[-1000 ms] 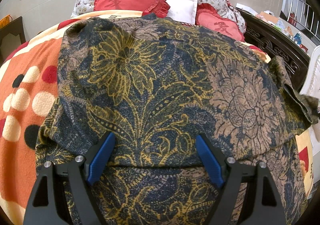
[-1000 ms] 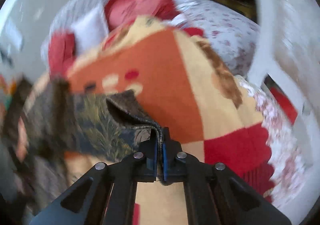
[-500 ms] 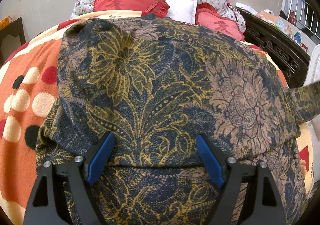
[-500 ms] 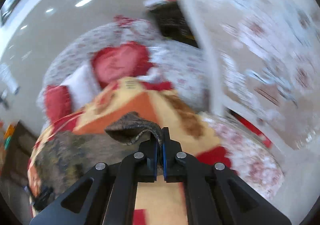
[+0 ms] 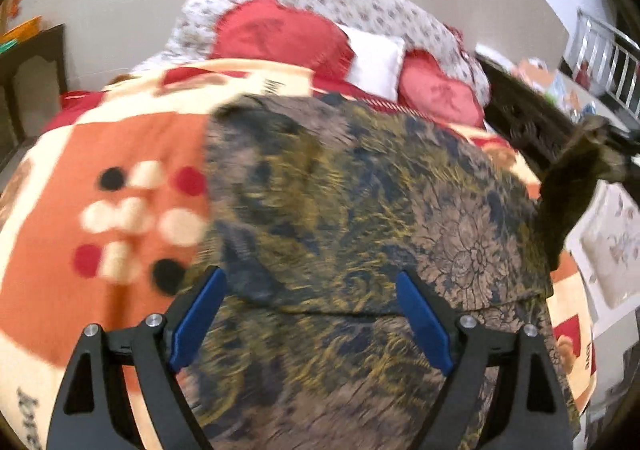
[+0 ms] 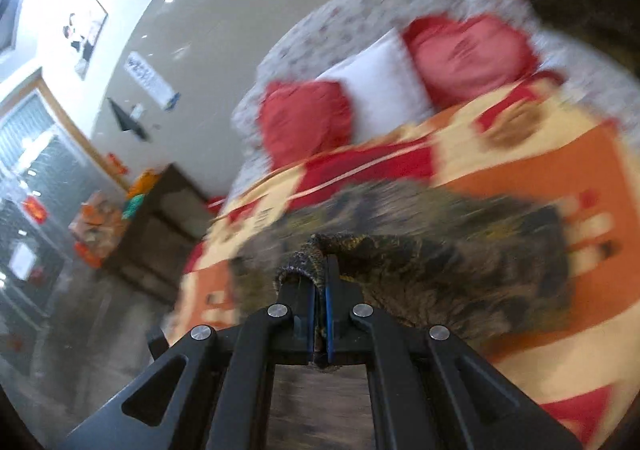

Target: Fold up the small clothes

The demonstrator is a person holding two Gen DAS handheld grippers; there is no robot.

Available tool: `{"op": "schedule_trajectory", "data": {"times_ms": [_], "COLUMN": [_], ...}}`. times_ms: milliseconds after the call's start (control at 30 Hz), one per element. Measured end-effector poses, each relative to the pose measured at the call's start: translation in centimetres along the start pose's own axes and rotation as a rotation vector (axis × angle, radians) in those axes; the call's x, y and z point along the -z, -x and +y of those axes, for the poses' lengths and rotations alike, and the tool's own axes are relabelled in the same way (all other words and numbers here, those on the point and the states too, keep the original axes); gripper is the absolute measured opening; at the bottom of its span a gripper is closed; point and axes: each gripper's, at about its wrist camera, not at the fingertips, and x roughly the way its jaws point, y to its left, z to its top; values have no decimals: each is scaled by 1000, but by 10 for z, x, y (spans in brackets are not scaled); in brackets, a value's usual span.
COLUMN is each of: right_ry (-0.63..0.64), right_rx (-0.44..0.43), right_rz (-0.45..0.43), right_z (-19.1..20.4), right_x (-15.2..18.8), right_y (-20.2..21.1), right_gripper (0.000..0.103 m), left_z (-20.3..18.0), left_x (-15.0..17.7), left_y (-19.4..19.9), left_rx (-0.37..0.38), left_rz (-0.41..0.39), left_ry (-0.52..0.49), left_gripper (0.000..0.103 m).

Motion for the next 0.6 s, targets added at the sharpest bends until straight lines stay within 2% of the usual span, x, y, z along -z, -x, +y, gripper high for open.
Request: {"op": "schedule_trajectory", "data": {"times_ms": [133, 200, 300, 367, 400, 433, 500, 533, 600], "right_ry": [-43, -42, -48, -36, -20, -9, 52, 72, 88], "right_rx": [-56, -55, -33, -34, -1, 24, 96, 126, 93], "right_rz": [61, 102, 150, 154, 150, 162, 230, 276, 344], "right_z": [50, 76, 102, 111, 113, 111, 107, 102, 94], "right_x": [19, 33, 52, 64, 72, 76, 87, 95, 110], "right_y": [-74, -117, -172, -202, -218, -225, -242, -247, -246], "right_gripper": [10, 10, 10, 11, 11, 15, 33, 35, 35], "left_z": [35, 48, 61, 67, 69, 71, 74, 74, 73], "left_x": [18, 26, 34, 37, 37, 37, 38, 37, 34], "left_y": [20, 28, 39, 41, 41, 41, 42, 41, 40], "left_rx": [-43, -55, -68, -87, -89, -88, -83, -81, -73], "left_rz": [3, 10, 8, 17, 24, 29, 30, 30, 24], "left_ry": [132, 180, 201, 205, 209, 213, 216, 217, 210], "left_gripper": [90, 90, 90, 90, 90, 90, 90, 90, 90]}}
